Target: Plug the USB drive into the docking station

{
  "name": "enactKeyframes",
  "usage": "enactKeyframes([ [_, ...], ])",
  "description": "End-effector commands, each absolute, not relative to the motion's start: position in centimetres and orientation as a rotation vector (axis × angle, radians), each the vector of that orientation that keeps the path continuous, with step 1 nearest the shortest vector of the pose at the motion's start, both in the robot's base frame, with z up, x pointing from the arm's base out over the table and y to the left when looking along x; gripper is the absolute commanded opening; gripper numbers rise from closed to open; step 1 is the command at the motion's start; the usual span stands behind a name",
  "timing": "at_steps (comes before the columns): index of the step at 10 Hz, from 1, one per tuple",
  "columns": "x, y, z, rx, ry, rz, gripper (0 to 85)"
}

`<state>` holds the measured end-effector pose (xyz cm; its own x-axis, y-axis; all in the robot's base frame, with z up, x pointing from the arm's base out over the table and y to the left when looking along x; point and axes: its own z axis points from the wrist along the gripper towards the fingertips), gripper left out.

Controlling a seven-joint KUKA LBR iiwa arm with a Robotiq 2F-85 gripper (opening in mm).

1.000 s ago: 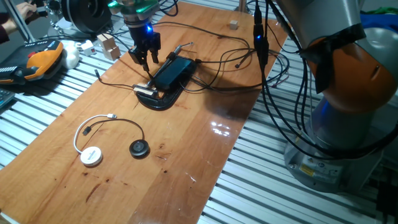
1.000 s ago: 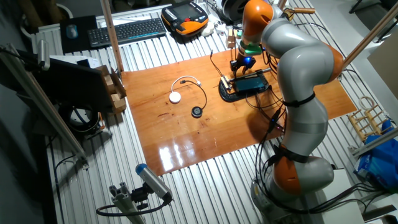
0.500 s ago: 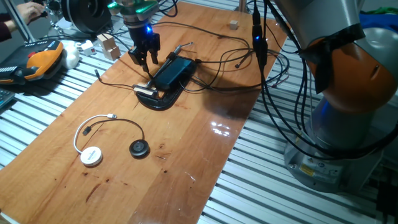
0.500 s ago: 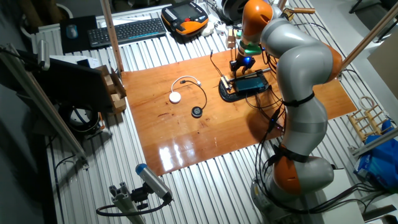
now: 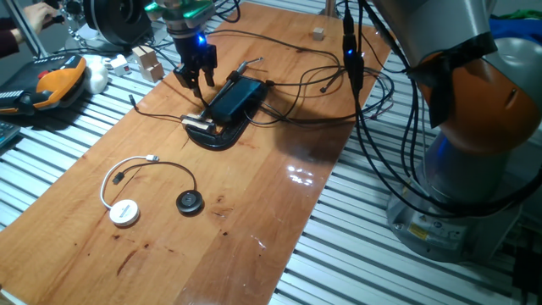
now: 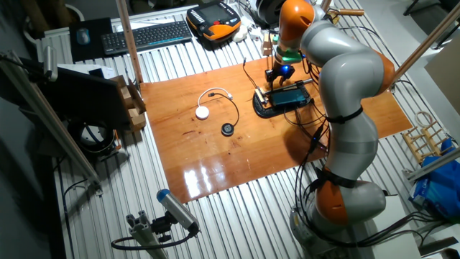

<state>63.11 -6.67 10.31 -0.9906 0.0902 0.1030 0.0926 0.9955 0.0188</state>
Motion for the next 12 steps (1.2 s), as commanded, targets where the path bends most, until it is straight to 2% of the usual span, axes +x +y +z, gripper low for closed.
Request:
enactKeyframes([
  [1, 63.1, -6.6, 10.1, -0.139, -3.039, -0.032, 51.0],
  [12, 63.8, -6.6, 8.2, -0.136, -3.053, -0.029, 51.0],
])
